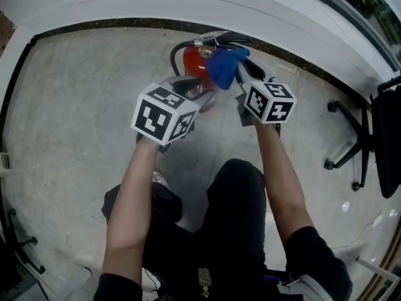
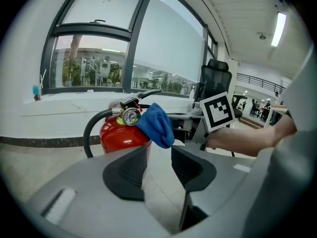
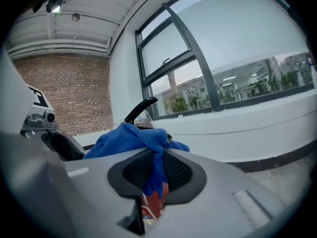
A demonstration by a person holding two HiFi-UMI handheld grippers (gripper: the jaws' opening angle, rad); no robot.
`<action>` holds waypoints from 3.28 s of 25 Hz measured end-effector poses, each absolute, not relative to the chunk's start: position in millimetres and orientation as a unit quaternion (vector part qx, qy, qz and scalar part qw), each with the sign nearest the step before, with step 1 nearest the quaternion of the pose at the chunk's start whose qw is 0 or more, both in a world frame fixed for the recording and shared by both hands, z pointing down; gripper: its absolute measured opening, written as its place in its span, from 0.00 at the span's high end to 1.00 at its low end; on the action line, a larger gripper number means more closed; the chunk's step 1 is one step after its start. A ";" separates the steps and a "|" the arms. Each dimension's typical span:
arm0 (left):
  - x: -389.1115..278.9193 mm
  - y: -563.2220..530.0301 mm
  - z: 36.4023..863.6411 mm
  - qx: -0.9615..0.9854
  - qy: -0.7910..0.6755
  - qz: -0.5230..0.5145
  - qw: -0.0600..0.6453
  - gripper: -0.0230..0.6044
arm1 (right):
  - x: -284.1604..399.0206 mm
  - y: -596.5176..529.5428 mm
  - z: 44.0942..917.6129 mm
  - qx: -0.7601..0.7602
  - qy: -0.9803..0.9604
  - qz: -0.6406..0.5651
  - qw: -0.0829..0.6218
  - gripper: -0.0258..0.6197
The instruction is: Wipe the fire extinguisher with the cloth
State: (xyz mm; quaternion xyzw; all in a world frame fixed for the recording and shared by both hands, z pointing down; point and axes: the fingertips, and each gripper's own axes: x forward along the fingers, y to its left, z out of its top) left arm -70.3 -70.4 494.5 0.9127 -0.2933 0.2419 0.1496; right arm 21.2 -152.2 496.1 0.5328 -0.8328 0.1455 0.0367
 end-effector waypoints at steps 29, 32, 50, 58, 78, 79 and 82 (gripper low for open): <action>-114.9 -73.5 511.4 0.873 -0.360 0.287 0.160 0.83 | -27.5 -94.6 590.8 0.453 -0.837 0.295 0.078 0.87; -129.0 -77.1 511.9 0.866 -0.371 0.289 0.167 0.83 | -47.3 -89.9 590.1 0.432 -0.840 0.324 0.056 0.87; -193.6 -122.9 519.5 0.848 -0.419 0.269 0.179 0.83 | -134.6 -135.7 586.7 0.426 -0.733 0.500 -0.178 0.87; -199.3 -144.5 521.9 0.858 -0.406 0.240 0.203 0.84 | -147.1 -140.8 608.3 0.466 -0.739 0.478 -0.091 0.87; -123.6 -97.9 530.7 0.844 -0.385 0.336 0.159 0.86 | -19.7 -95.6 620.0 0.485 -0.788 0.379 0.017 0.88; -119.2 -93.6 531.1 0.845 -0.383 0.338 0.157 0.86 | -7.4 -99.2 616.6 0.495 -0.785 0.373 0.008 0.88; -105.5 -80.0 534.3 0.848 -0.372 0.348 0.146 0.86 | 23.4 -121.1 599.6 0.513 -0.784 0.350 -0.021 0.88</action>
